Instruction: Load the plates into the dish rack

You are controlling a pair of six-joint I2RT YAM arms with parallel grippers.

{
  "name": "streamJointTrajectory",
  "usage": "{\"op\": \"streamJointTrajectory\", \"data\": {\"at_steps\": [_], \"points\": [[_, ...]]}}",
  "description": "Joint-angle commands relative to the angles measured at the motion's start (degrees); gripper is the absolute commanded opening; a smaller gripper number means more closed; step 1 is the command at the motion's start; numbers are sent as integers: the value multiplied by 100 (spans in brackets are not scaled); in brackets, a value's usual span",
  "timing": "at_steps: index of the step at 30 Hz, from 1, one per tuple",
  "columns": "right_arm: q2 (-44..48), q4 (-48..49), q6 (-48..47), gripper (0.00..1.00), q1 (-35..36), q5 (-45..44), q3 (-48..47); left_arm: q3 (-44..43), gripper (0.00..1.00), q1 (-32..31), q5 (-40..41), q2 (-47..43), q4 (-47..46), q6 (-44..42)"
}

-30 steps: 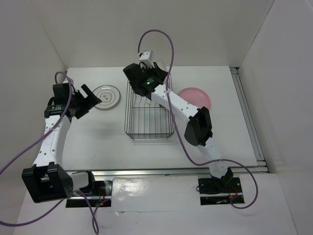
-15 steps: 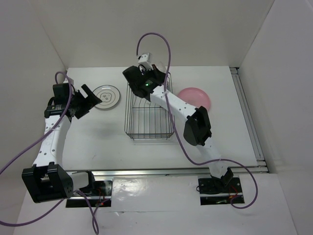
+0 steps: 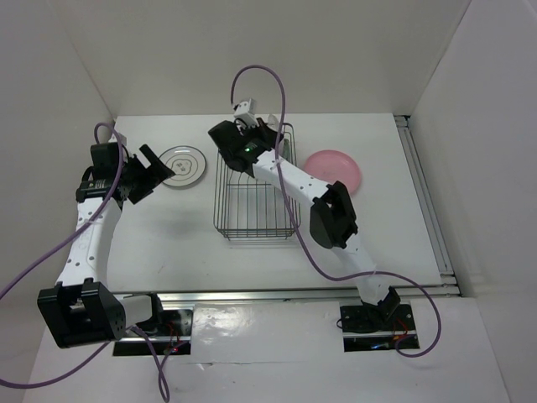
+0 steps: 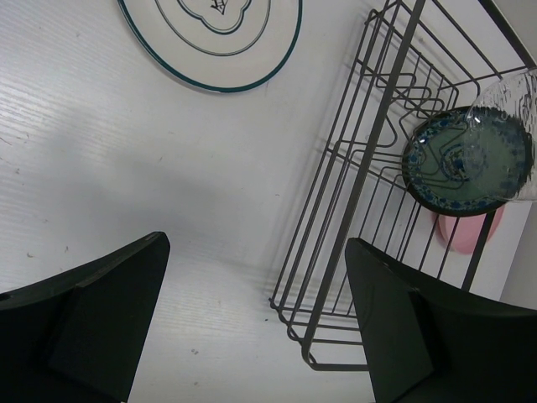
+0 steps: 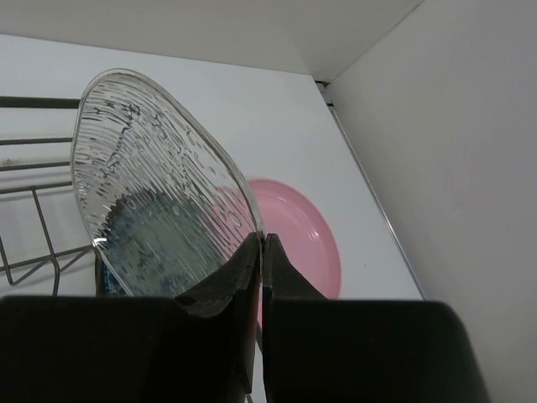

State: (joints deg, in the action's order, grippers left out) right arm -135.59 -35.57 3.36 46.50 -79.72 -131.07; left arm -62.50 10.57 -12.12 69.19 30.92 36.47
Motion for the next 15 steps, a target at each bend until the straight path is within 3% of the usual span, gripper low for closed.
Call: {"op": "streamJointTrajectory", "data": {"at_steps": [1,15], "points": [[-99,77,165,0,61,-96,-16,-52,100,24,-80,-204,-112,80],[-99,24,227,1,114,-325,283,-52,100,24,-133,-204,-165,80]]}}
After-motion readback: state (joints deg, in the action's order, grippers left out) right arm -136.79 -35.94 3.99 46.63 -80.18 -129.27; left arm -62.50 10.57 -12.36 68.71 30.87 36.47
